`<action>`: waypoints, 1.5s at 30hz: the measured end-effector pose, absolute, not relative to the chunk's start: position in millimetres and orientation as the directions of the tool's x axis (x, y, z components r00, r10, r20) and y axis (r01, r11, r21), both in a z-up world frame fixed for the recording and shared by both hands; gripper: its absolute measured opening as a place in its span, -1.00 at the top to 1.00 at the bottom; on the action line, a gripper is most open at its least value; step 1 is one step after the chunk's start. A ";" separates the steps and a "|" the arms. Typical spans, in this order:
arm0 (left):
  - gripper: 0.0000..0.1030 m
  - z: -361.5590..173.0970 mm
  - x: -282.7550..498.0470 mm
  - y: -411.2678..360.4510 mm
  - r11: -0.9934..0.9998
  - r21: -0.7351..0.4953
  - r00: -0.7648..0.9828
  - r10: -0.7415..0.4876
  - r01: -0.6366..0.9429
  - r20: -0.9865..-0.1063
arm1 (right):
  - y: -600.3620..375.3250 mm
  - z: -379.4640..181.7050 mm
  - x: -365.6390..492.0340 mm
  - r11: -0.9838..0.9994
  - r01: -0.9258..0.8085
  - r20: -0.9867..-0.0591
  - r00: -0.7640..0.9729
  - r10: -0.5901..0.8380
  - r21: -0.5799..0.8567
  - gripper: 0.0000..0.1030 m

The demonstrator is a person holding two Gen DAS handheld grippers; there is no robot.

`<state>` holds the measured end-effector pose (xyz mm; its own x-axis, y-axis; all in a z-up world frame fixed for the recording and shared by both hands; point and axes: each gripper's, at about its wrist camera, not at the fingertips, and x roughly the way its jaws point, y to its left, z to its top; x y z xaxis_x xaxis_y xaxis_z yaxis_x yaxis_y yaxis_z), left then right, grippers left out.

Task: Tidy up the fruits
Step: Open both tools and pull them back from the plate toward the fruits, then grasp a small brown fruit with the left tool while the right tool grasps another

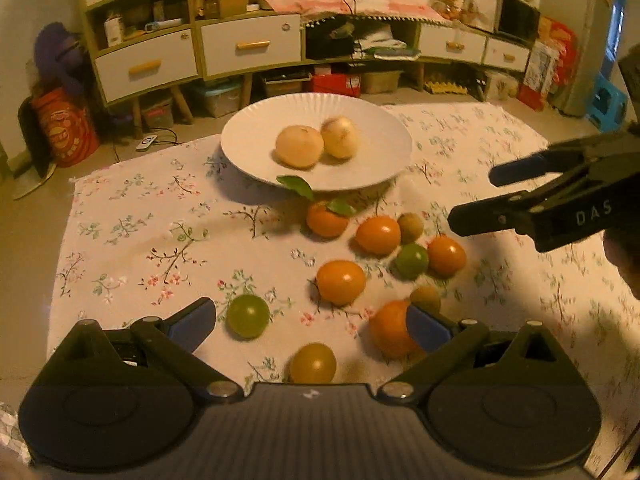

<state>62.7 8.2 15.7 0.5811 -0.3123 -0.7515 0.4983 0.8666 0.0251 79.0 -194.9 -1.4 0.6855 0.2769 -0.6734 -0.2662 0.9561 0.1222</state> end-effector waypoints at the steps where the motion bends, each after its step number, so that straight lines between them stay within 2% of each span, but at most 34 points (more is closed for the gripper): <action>1: -0.83 15.4 59.9 7.9 0.862 0.028 0.582 -0.318 0.506 -0.748 | -194.4 -2.2 77.7 0.952 -0.282 -0.673 0.681 0.288 0.121 -0.77; 4: -0.80 14.3 52.8 4.2 0.850 0.017 0.582 -0.345 0.526 -0.737 | -195.1 -5.4 74.1 0.946 -0.304 -0.666 0.684 0.298 0.111 -0.77; 9: -0.51 11.7 46.1 -13.4 0.788 0.034 0.561 -0.406 0.614 -0.722 | -202.7 -10.8 80.5 0.942 -0.306 -0.676 0.666 0.315 0.138 -0.63; 13: -0.41 9.7 48.4 -24.2 0.761 0.016 0.540 -0.446 0.649 -0.714 | -208.2 -14.5 86.5 0.940 -0.295 -0.677 0.659 0.330 0.171 -0.56; 17: -0.20 5.4 53.9 -37.5 0.734 -0.005 0.512 -0.478 0.679 -0.714 | -208.8 -21.2 94.3 0.943 -0.277 -0.684 0.652 0.326 0.184 -0.46; 21: 0.13 -1.8 62.2 -50.0 0.713 -0.030 0.466 -0.488 0.700 -0.738 | -209.8 -29.8 104.3 0.941 -0.243 -0.698 0.632 0.338 0.236 -0.32; 29: 0.35 -12.1 69.9 -59.1 0.701 -0.039 0.426 -0.476 0.712 -0.770 | -208.5 -36.4 109.6 0.938 -0.255 -0.703 0.622 0.345 0.235 -0.08; 35: 0.62 -10.2 71.6 -59.9 0.700 -0.039 0.418 -0.469 0.713 -0.778 | -207.1 -36.8 114.5 0.935 -0.255 -0.695 0.626 0.353 0.246 0.10; 41: 0.63 -10.4 69.7 -61.8 0.678 -0.014 0.404 -0.455 0.735 -0.793 | -205.3 -36.6 116.6 0.930 -0.259 -0.696 0.617 0.367 0.261 0.32; 45: 0.62 -10.7 69.2 -64.0 0.661 0.001 0.393 -0.445 0.750 -0.805 | -211.2 -35.2 118.8 0.933 -0.225 -0.692 0.625 0.360 0.283 0.39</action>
<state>69.2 -64.0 -10.7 0.3929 -0.4449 -0.8048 0.7503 0.6611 0.0009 118.8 -211.2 -35.2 0.6251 0.3605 -0.6923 -0.2246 0.9325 0.2827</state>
